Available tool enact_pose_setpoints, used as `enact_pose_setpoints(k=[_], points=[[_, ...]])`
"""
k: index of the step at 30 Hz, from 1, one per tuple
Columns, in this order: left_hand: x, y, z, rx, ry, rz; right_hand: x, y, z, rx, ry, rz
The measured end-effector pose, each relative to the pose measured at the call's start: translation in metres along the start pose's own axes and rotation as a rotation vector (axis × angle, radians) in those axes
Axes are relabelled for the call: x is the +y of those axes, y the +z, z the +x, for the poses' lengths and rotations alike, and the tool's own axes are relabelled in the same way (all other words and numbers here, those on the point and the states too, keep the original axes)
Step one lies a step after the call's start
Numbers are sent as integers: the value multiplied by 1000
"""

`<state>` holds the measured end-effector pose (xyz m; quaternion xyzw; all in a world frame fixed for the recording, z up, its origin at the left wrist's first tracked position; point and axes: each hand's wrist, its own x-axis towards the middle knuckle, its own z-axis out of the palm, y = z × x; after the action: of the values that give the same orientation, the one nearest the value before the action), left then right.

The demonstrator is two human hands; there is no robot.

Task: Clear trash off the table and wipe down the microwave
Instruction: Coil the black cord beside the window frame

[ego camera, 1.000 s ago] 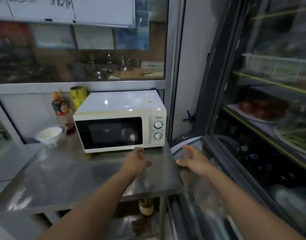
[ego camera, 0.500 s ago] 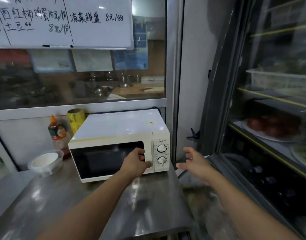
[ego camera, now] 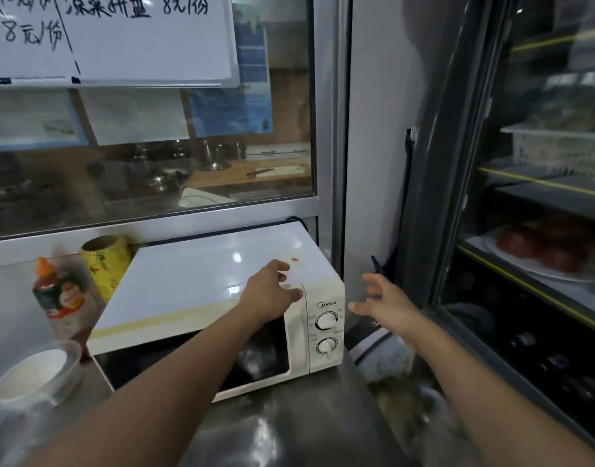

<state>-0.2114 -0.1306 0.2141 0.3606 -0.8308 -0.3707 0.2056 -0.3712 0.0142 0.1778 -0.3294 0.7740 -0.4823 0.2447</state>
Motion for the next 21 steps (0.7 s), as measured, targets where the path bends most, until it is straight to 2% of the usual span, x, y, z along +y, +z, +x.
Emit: enact_pose_setpoints(k=[13,21], points=[[7,25,115,37,-1,148,35,-2,138,-43,5,55],[16,58,203,87,-12,258,70,5,247,-170,42,130]])
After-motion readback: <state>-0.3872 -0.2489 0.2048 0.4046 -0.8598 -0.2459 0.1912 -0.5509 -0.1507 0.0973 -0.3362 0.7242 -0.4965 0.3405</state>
